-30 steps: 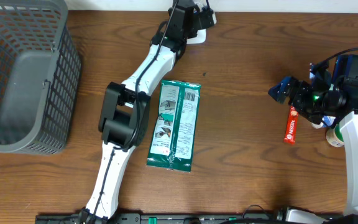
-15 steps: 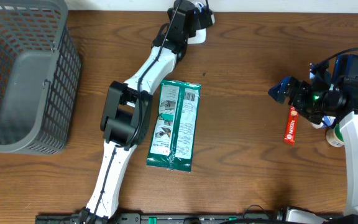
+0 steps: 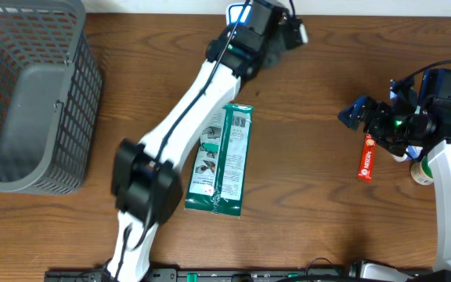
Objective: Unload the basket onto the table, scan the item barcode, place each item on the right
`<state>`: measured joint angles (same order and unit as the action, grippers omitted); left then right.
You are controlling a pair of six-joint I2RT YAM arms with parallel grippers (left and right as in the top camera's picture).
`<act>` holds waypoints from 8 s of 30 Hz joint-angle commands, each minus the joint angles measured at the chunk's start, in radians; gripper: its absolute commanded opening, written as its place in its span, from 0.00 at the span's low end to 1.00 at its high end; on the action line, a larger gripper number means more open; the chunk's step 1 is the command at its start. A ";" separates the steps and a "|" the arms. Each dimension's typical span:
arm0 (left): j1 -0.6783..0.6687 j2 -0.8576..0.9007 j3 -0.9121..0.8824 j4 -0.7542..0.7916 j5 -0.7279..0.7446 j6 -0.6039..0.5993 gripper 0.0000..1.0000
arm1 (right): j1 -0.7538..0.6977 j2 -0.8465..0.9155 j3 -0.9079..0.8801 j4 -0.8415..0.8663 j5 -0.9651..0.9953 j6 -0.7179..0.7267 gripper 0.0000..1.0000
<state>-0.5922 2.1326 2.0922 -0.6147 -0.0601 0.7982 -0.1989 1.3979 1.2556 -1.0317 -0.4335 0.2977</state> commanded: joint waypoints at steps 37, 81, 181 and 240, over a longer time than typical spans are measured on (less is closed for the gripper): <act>-0.326 0.383 -0.029 0.462 0.673 -1.316 0.15 | -0.356 -0.005 0.346 -0.437 -0.008 -0.098 0.99; 0.257 -0.113 -0.070 -0.782 0.043 -0.929 0.70 | 0.044 -0.005 0.155 -0.332 -0.039 -0.040 0.90; 0.153 -0.043 -0.778 -0.082 0.519 -0.986 0.08 | 0.599 0.212 -0.566 0.830 0.068 0.311 0.99; 0.465 -0.319 -0.745 -0.330 1.279 -0.538 0.66 | 0.481 0.367 -0.566 1.785 -0.828 0.466 0.01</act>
<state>-0.1280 1.8122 1.3357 -0.9421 1.1824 0.1627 0.2871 1.7607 0.6853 0.7406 -1.2213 0.6643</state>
